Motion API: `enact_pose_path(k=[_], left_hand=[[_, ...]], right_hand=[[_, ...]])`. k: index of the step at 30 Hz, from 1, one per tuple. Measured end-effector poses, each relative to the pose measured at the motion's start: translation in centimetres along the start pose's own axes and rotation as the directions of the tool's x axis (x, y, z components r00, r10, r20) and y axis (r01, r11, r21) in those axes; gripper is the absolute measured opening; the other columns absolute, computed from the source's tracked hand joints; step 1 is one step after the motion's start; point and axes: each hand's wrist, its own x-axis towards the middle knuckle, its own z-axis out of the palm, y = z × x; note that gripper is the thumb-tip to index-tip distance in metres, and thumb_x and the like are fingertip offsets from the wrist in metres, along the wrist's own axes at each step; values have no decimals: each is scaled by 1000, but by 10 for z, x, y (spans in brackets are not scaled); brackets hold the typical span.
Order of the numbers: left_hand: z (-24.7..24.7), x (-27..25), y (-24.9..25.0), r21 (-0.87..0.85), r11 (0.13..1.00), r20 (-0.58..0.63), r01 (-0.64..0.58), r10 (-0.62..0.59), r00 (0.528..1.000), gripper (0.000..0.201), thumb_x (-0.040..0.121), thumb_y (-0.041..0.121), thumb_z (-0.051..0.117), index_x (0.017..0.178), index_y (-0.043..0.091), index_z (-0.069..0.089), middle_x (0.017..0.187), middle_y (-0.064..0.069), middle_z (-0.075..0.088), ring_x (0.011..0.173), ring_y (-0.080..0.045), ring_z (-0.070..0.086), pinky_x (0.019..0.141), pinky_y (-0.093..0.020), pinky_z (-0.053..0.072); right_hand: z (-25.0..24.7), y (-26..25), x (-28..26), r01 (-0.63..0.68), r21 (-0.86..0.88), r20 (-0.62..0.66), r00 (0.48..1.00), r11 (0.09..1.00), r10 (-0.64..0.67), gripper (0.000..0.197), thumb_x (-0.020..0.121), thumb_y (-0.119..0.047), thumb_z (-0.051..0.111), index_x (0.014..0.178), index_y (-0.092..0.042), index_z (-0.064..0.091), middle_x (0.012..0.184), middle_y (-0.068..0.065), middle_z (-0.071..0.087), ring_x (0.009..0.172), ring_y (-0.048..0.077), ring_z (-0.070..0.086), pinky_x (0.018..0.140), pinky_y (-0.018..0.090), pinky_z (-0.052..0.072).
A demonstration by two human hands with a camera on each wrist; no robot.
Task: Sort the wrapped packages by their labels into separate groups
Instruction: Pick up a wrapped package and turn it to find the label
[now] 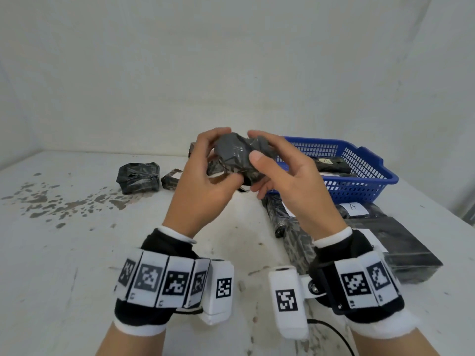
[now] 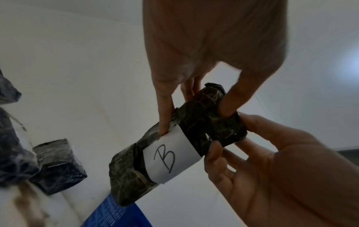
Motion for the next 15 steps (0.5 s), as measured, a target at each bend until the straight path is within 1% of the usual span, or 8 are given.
enact_pose_path(k=[1,2,4,5,7,9,13,15], left_hand=[[0,-1,2,-35,999,2,15,-15,1000,56,73,23,64,127,17,49,121,-5,61,110,-15,60,84,-29,53],[-1,-1,3,-61,998,-4,25,-25,1000,55,74,30,61,126,16,52,119,-6,62,110,-18,61,88,-35,54],[-2,0,5,-77,997,-26,18,-20,999,46,81,31,60,124,16,56,115,-5,65,109,-23,62,96,-48,51],[-2,0,5,-79,997,-37,14,-17,999,41,84,29,59,123,15,57,114,-4,66,109,-23,63,97,-51,50],[-2,1,5,-82,997,-47,11,-15,999,39,86,32,59,122,15,58,114,-5,67,110,-23,63,97,-51,50],[-3,2,4,-70,998,-63,0,-4,998,38,86,33,60,119,13,60,113,-6,67,109,-24,63,97,-51,50],[-2,2,3,-48,999,-96,8,-13,995,32,86,22,62,115,9,61,110,-1,68,104,-14,64,91,-40,52],[-1,1,4,-44,999,-112,17,-22,993,30,85,25,64,112,11,63,112,-2,68,107,-14,64,93,-41,52]], right_hand=[[-1,1,0,-9,27,3,1000,1000,9,33,98,-18,62,132,-19,61,117,0,69,60,19,67,60,30,58],[-1,0,0,-19,65,15,1000,998,18,33,98,-20,63,130,-18,62,117,2,68,62,22,67,61,32,58],[-2,0,0,-27,120,45,999,992,22,35,95,-20,65,130,-17,61,121,5,66,66,25,68,65,34,60],[-3,-1,-1,-20,113,57,998,993,14,36,95,-16,65,131,-16,60,123,5,65,68,25,68,67,35,60],[-4,-2,-1,-1,82,69,998,997,-5,37,95,-10,64,132,-15,59,124,4,64,69,24,69,69,34,60],[-3,-1,-1,13,66,65,998,998,-17,34,95,-11,64,129,-17,60,123,1,65,71,23,70,70,33,60],[-2,1,0,43,52,50,998,998,-45,27,94,-10,65,119,-19,64,116,-6,65,79,21,74,73,32,61],[-2,2,0,50,62,45,998,997,-53,23,94,-9,66,115,-18,65,111,-8,66,78,17,73,72,31,61]])
